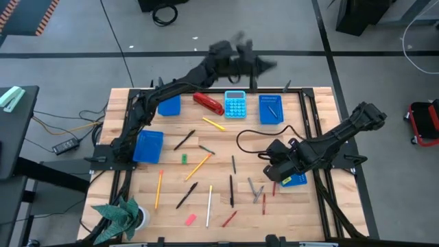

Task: Sort crayons/erasers/pens/pencils in bins
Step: Put the green crayon into the top right bin

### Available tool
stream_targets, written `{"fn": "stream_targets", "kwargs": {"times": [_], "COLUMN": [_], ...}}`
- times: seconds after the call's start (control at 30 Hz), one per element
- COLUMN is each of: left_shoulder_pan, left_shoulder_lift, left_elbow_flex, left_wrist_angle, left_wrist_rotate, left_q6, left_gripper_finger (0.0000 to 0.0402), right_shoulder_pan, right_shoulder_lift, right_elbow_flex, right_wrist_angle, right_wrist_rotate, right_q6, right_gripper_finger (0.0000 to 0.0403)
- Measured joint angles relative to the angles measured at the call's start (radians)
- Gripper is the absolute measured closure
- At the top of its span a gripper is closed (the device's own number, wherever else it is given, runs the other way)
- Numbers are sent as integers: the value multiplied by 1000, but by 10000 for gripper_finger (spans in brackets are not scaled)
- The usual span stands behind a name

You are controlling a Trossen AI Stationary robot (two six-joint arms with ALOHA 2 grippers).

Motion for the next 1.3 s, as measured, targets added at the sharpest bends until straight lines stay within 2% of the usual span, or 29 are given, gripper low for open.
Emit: {"fn": "stream_targets", "kwargs": {"times": [0.1, 0.17, 0.27, 0.33, 0.4, 0.47, 0.57, 0.63, 0.77, 0.83, 0.97, 1.13, 1.23, 1.3], "left_shoulder_pan": [27, 37, 52, 59, 59, 45, 15, 0, -15, -39, -116, -203, -229, -229], "left_shoulder_lift": [2, 6, -13, -32, -53, -89, -201, -340, -626, -733, -874, -951, -999, -1020], "left_elbow_flex": [0, 0, 1, -11, -65, -179, -431, -639, -1029, -1184, -1417, -1667, -1798, -1870], "left_wrist_angle": [114, 138, 58, 15, 9, 27, 92, 182, 476, 499, 535, 683, 809, 868], "left_wrist_rotate": [-2, -3, 29, 68, 138, 139, 91, 51, -33, -89, -183, -260, -279, -279], "left_q6": [-166, -154, -100, -136, -162, -161, -118, -98, -127, -130, -130, -152, -152, -152], "left_gripper_finger": [370, 355, 342, 348, 373, 392, 394, 396, 396, 397, 393, 389, 394, 394], "right_shoulder_pan": [-1, 0, 6, 14, 27, 49, 94, 121, 143, 132, 20, -133, -202, -241], "right_shoulder_lift": [35, 53, 73, 82, 88, 90, 91, 91, 91, 91, 110, 226, 298, 338], "right_elbow_flex": [0, 0, 0, 0, 0, 0, 0, 0, 0, 0, 0, 0, 2, 12], "right_wrist_angle": [5, 9, 20, 29, 39, 57, 78, 79, 79, 85, 203, 467, 555, 555], "right_wrist_rotate": [0, -3, -11, -11, -11, -10, -10, -6, -3, -6, -97, -202, -242, -267], "right_q6": [30, 61, 101, 136, 186, 237, 292, 318, 338, 331, 198, -3, -47, -47], "right_gripper_finger": [311, 311, 311, 311, 311, 311, 311, 311, 311, 311, 311, 309, 301, 288]}}
